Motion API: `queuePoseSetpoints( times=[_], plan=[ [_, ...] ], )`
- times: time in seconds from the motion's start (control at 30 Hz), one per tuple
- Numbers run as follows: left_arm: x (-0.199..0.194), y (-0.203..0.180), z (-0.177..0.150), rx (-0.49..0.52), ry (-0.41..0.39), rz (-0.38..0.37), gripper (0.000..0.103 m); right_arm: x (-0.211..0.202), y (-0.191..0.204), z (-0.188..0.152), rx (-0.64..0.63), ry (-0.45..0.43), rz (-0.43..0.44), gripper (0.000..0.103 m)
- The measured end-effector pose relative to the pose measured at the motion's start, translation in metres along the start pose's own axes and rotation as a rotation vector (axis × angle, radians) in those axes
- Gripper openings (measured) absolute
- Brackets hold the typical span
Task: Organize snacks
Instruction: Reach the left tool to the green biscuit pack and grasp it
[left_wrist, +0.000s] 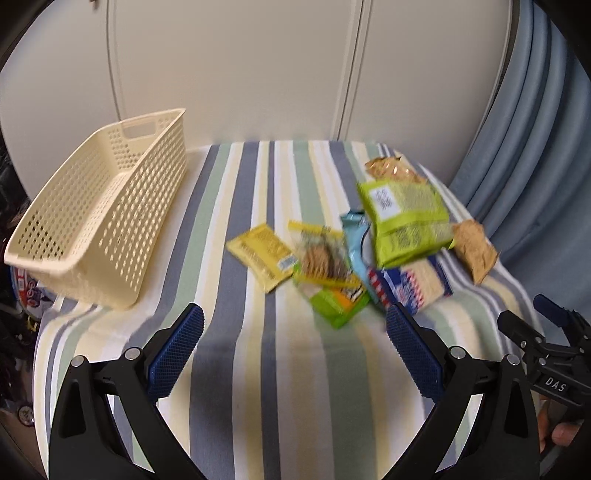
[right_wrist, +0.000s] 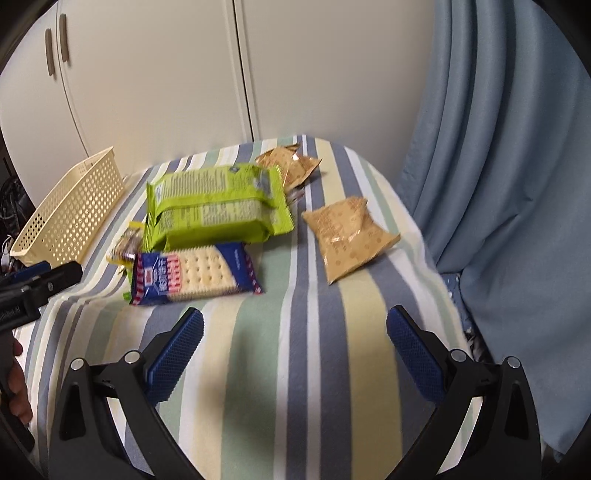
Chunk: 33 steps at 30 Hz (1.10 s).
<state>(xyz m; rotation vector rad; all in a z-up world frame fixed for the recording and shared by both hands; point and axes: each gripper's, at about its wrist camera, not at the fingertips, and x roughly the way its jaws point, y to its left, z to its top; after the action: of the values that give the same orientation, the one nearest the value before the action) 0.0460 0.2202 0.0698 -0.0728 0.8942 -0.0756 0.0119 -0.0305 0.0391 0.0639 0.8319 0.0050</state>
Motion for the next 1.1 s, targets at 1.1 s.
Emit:
queuePoseSetpoints(
  times=[1.1],
  plan=[
    [0.072, -0.12, 0.078, 0.618, 0.017, -0.132, 0.101, 0.15, -0.038, 0.074, -0.161, 0.316, 0.005, 0.078]
  ],
)
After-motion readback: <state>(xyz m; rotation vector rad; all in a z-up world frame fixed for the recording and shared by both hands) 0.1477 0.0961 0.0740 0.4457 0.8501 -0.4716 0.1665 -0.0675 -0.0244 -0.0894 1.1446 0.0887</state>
